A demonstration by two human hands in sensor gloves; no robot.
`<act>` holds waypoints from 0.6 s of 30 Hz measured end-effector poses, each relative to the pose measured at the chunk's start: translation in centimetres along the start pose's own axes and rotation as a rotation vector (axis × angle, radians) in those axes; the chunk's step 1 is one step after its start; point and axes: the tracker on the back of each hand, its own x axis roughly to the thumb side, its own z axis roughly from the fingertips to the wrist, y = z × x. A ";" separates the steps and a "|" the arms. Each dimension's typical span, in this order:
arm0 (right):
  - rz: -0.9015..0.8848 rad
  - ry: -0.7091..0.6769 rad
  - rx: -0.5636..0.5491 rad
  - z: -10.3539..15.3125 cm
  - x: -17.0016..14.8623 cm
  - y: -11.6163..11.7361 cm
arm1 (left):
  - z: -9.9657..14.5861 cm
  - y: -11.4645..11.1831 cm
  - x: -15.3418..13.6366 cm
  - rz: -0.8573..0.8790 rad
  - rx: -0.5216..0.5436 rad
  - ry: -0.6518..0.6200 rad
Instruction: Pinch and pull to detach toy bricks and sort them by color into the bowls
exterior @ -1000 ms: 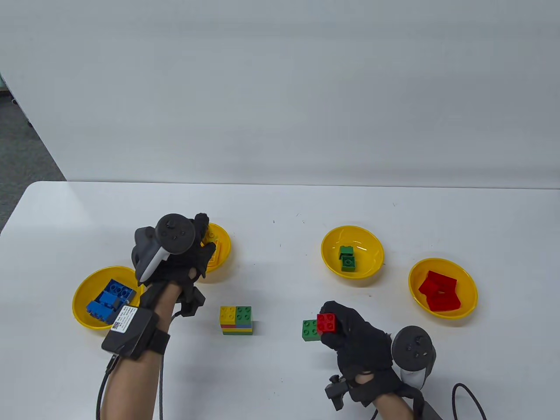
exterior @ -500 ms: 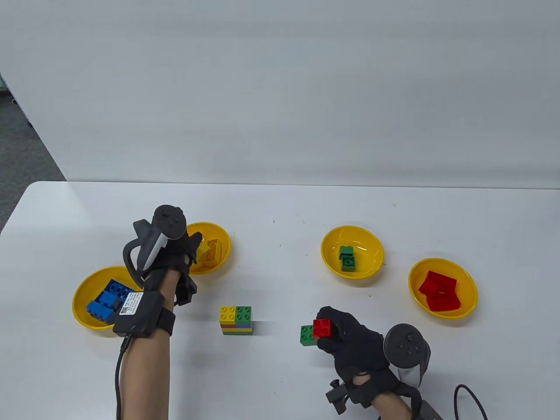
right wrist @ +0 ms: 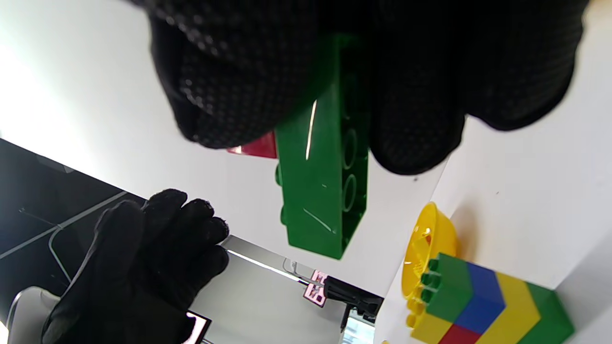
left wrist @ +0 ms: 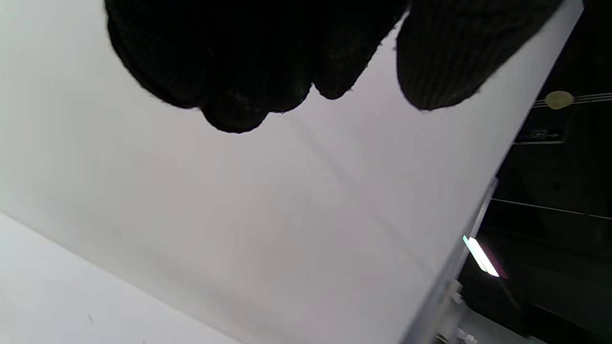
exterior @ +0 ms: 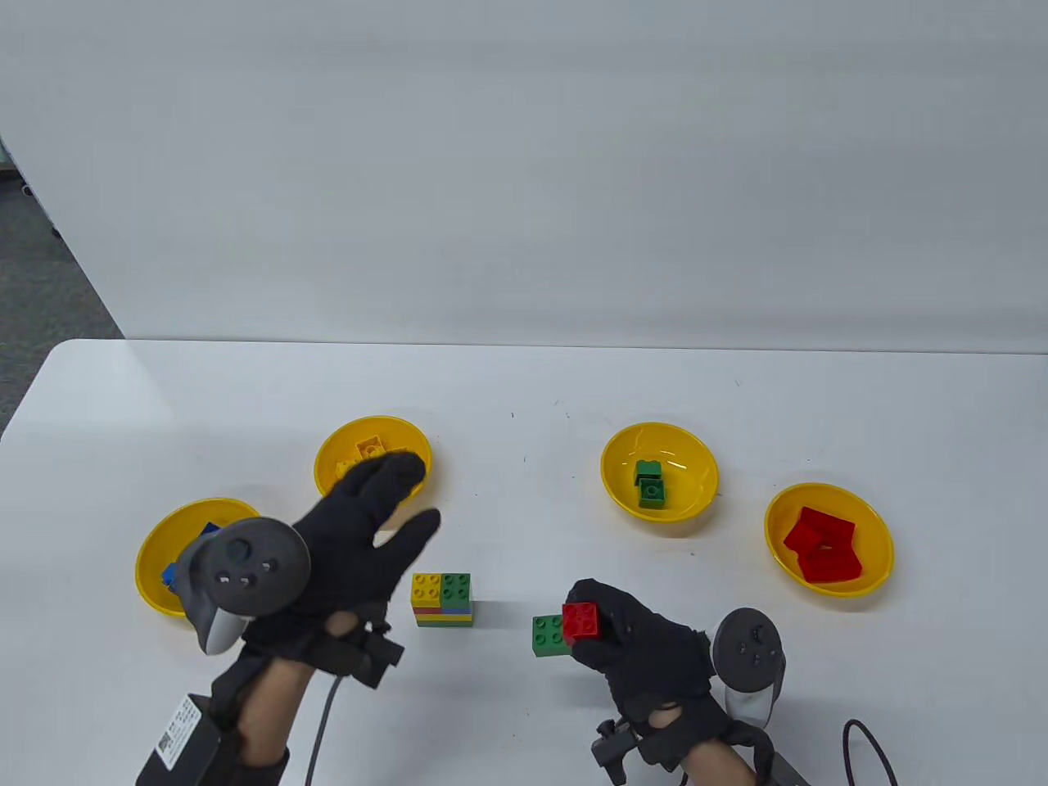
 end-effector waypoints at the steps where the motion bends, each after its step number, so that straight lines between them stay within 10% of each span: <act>1: -0.038 0.004 0.009 0.0 0.0 0.2 | 0.9 -1.7 0.0 0.054 -0.062 -0.019; 8: -0.128 0.047 0.053 0.4 -0.5 1.6 | 4.2 -10.3 -3.1 0.197 -0.262 0.020; 18: 0.038 0.015 0.189 0.9 -1.0 4.0 | 4.6 -11.2 -4.4 0.128 -0.407 0.045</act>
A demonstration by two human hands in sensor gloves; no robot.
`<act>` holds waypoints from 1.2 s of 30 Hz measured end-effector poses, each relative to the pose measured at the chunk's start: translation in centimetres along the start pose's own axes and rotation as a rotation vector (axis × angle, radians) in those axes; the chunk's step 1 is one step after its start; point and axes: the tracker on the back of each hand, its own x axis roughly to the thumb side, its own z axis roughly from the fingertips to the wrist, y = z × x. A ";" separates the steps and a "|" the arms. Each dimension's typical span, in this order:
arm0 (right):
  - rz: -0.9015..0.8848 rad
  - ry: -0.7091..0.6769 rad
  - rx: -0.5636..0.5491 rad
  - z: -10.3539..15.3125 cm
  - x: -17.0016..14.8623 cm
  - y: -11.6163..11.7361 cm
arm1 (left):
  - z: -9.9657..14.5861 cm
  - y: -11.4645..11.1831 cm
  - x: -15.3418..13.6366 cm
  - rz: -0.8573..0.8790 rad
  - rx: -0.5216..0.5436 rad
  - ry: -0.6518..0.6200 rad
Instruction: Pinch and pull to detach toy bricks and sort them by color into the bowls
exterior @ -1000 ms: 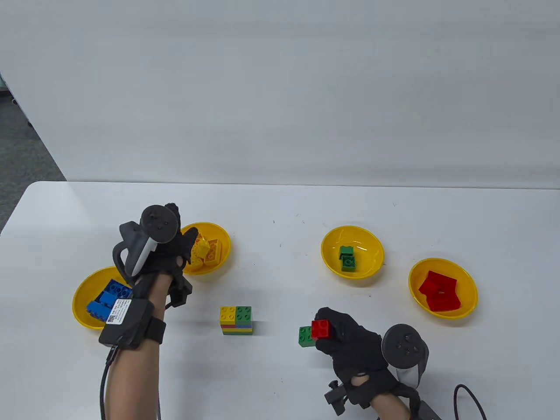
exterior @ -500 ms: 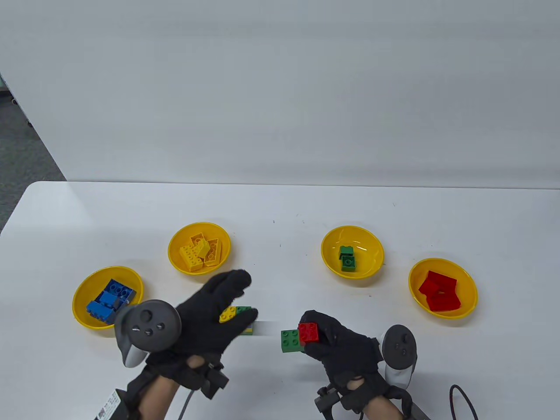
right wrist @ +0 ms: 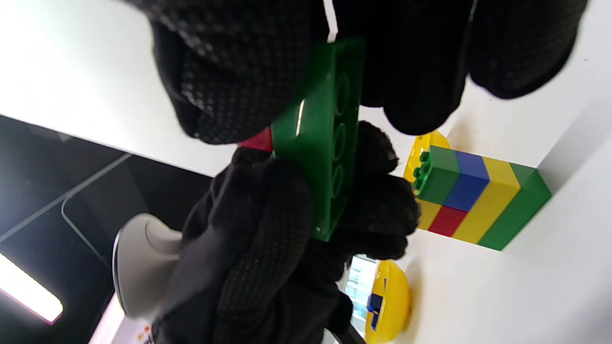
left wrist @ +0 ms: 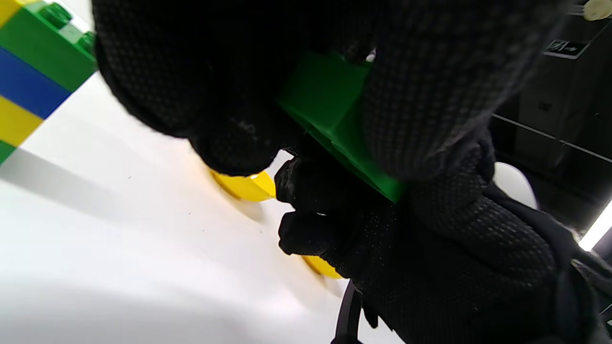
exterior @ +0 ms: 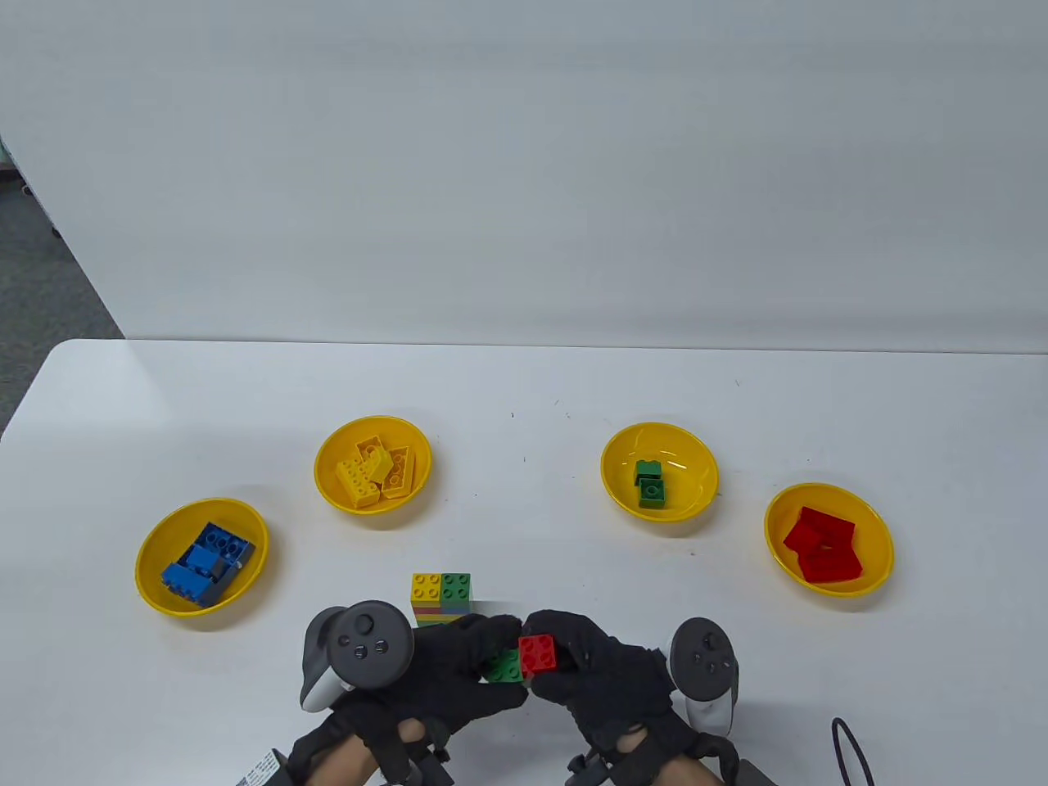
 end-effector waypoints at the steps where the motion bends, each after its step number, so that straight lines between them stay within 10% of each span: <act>1: 0.024 -0.007 -0.002 0.0 0.1 0.1 | 0.0 -0.1 0.0 -0.010 0.003 0.003; 8: 0.210 -0.096 -0.148 0.7 1.5 0.5 | -0.4 -1.2 0.3 0.037 -0.061 -0.062; 15: 0.013 0.010 -0.124 -0.3 0.7 -1.9 | -0.2 -1.2 0.2 -0.012 -0.031 -0.065; 21: 0.304 -0.094 -0.336 -1.9 3.4 -11.2 | 0.9 0.7 -0.2 0.051 0.074 -0.041; 27: 0.900 0.354 -0.430 -3.4 0.9 -23.0 | 1.3 1.8 -0.5 0.084 0.122 -0.028; 32: 1.201 0.685 -0.395 -1.7 -4.4 -27.2 | 1.4 1.9 -0.6 0.085 0.116 -0.024; 36: 1.101 0.626 -0.496 -0.6 -5.0 -28.0 | 1.4 2.0 -0.6 0.084 0.116 -0.022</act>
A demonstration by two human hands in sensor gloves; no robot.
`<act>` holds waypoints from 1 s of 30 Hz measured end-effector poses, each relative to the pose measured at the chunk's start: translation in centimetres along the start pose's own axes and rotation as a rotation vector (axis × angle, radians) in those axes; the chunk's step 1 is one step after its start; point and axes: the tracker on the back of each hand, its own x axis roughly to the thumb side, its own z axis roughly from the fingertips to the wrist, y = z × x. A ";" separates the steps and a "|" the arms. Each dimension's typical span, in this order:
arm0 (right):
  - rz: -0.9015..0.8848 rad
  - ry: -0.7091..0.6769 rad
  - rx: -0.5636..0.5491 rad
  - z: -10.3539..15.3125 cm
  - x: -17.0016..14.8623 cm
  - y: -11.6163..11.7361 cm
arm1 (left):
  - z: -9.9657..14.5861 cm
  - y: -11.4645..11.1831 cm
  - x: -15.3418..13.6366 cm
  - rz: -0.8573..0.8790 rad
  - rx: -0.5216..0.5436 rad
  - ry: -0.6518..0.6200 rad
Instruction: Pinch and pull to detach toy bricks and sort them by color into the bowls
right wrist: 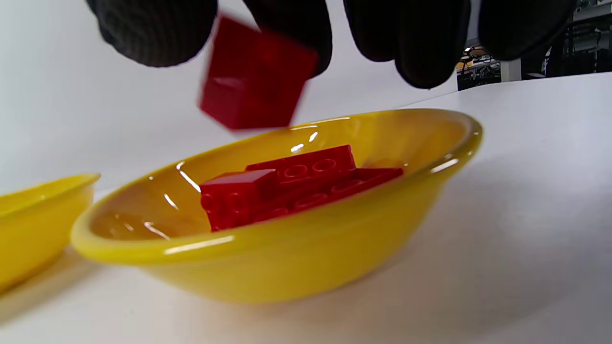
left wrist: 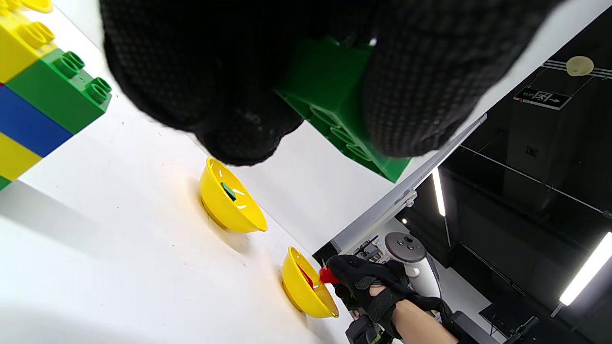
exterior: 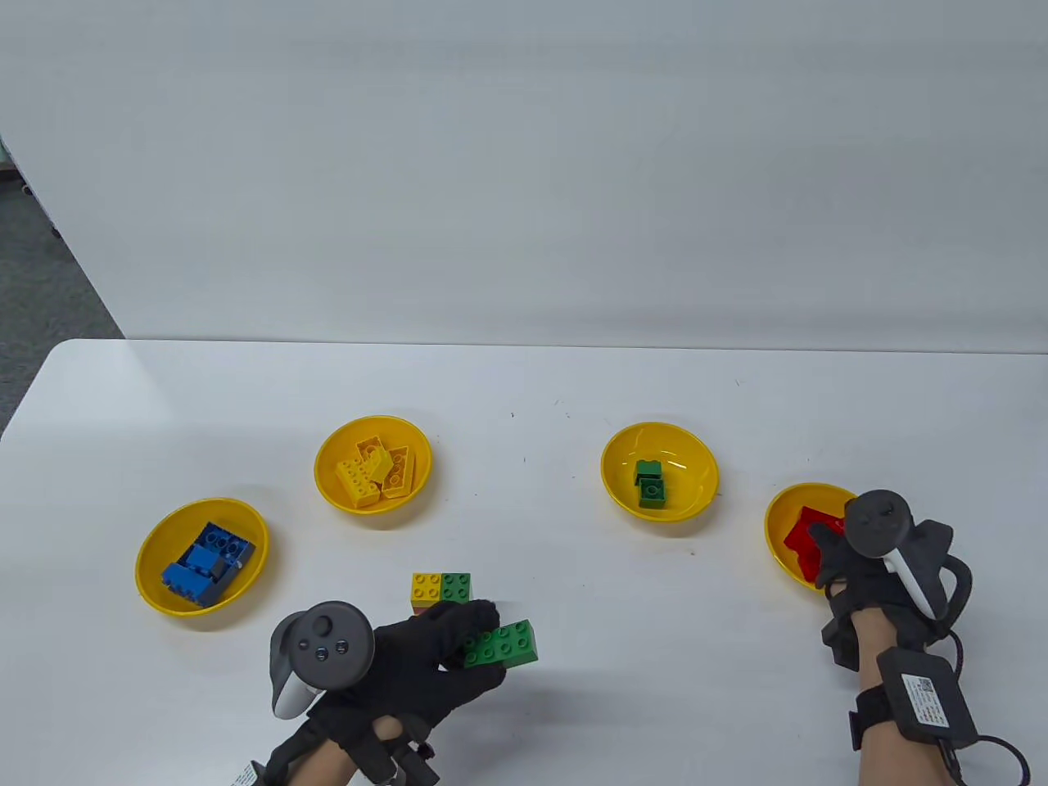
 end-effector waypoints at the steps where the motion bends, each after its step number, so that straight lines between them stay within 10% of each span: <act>1: -0.022 -0.013 -0.052 0.2 0.0 -0.4 | 0.0 0.0 0.0 0.002 0.001 0.001; 8: -0.360 -0.292 -0.301 4.3 5.0 -5.5 | 0.0 0.1 -0.4 0.014 0.022 0.026; 17: -0.734 -0.870 -0.199 14.0 16.5 -7.3 | 0.0 -0.1 -0.6 0.029 0.037 0.043; 26: -0.745 -1.021 0.234 20.1 20.9 0.0 | 0.0 -0.5 -0.6 0.048 0.036 0.044; 30: -0.713 -1.017 0.255 20.8 21.0 2.2 | -0.2 -1.1 -0.8 0.061 0.022 0.053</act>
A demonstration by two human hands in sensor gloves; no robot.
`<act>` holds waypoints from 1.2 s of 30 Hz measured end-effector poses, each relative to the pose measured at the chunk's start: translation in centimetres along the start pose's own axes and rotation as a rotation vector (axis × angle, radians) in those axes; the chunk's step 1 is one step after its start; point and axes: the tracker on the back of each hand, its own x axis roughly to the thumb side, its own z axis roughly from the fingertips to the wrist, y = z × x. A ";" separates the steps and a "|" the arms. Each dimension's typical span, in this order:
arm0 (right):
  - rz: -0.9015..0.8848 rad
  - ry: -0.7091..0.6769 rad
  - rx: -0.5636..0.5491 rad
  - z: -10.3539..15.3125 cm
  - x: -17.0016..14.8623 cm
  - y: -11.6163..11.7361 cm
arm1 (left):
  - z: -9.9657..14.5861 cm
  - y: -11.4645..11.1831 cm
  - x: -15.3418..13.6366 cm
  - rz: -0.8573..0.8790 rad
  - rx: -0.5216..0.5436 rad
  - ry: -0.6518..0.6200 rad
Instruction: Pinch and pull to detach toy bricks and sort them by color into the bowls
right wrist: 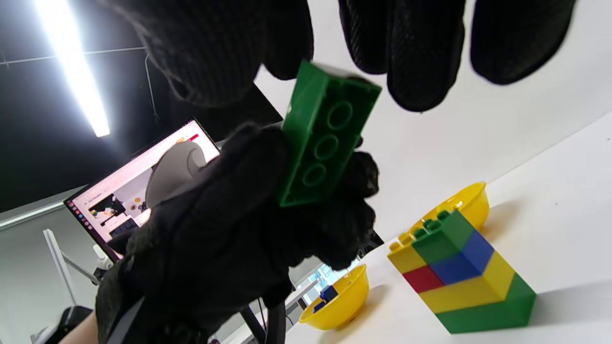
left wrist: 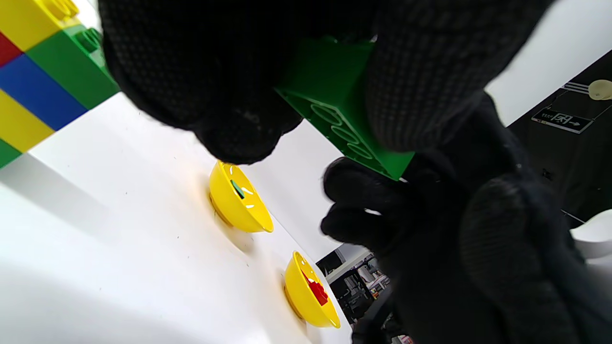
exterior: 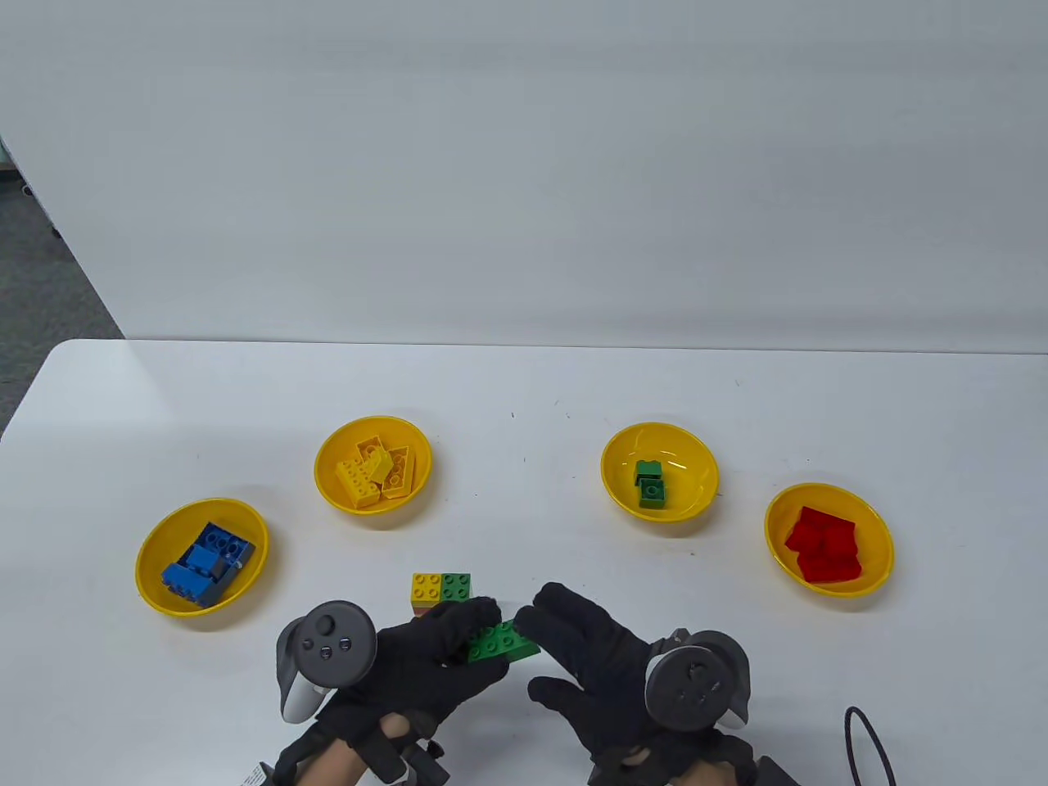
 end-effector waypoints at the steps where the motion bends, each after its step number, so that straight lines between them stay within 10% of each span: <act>1: 0.000 0.015 0.011 0.0 -0.2 0.2 | 0.0 -0.1 -0.1 -0.001 -0.001 0.008; 22: -0.117 0.080 -0.107 -0.1 -1.3 -0.5 | -0.2 -0.6 -0.2 0.034 -0.060 -0.016; 29: -0.005 0.217 -0.281 -3.5 -3.4 -7.8 | 0.4 2.6 -0.3 0.057 0.069 -0.010; 36: 0.545 0.478 -0.294 -8.7 -9.3 -12.1 | 0.9 5.5 -1.2 0.100 0.186 0.020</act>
